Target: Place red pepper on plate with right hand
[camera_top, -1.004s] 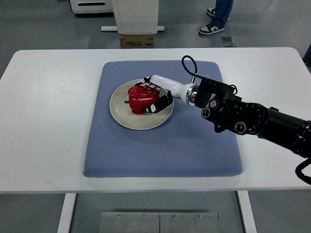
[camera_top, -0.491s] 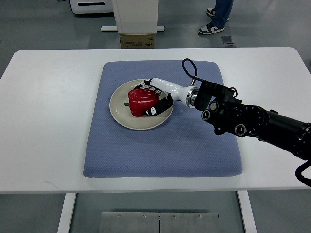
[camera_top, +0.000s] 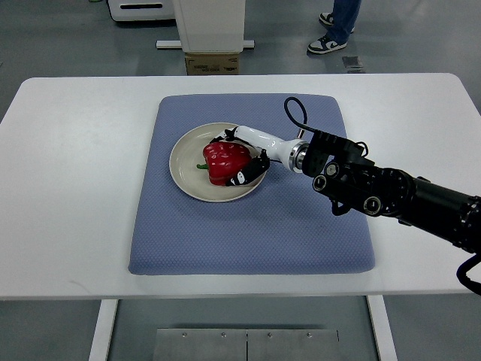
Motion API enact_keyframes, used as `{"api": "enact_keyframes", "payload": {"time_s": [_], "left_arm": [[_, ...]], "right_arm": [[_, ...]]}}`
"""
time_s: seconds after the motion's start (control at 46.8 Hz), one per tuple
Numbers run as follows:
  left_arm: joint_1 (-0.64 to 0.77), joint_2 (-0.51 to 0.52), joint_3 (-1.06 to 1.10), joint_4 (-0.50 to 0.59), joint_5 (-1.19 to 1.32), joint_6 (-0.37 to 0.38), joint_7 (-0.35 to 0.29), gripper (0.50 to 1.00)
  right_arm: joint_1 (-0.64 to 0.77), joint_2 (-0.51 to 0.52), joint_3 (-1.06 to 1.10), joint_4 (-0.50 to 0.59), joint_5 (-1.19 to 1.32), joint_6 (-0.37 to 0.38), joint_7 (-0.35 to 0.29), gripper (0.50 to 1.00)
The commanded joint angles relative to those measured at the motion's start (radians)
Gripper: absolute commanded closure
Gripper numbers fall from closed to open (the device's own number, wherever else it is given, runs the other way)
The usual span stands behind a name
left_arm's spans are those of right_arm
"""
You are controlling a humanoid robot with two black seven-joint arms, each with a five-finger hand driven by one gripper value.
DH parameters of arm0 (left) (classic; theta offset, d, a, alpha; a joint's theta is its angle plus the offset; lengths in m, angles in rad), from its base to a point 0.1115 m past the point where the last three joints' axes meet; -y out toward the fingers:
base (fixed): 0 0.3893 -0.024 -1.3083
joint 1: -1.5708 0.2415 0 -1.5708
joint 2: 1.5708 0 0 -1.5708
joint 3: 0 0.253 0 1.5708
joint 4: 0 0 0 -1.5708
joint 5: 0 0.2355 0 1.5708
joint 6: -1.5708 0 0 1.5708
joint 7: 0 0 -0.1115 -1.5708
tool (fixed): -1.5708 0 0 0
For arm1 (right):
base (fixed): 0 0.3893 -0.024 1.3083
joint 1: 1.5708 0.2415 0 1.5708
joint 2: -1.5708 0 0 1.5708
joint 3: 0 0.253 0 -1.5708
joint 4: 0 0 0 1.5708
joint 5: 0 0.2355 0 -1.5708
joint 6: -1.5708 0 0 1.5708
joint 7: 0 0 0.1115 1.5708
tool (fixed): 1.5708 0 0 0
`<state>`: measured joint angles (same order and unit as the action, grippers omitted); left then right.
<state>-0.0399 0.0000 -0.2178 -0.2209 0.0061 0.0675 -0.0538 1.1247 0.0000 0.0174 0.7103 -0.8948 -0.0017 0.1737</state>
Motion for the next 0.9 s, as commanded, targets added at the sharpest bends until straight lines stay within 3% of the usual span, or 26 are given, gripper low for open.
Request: {"api": "enact_keyframes", "payload": {"time_s": [0.0,0.299,0.876], "left_arm": [[0.000,0.000,0.000,0.000,0.000,0.000,0.000,0.500],[0.000,0.000,0.000,0.000,0.000,0.000,0.000,0.500],[0.000,0.000,0.000,0.000,0.000,0.000,0.000,0.500]], "right_arm": [[0.001,0.000,0.006,0.000,0.000,0.000,0.000,0.502],[0.027,-0.003,0.029,0.011,0.059,0.003,0.001,0.505],[-0.057,-0.268,0.252,0.023,0.215,0.005,0.010,0.505]]}}
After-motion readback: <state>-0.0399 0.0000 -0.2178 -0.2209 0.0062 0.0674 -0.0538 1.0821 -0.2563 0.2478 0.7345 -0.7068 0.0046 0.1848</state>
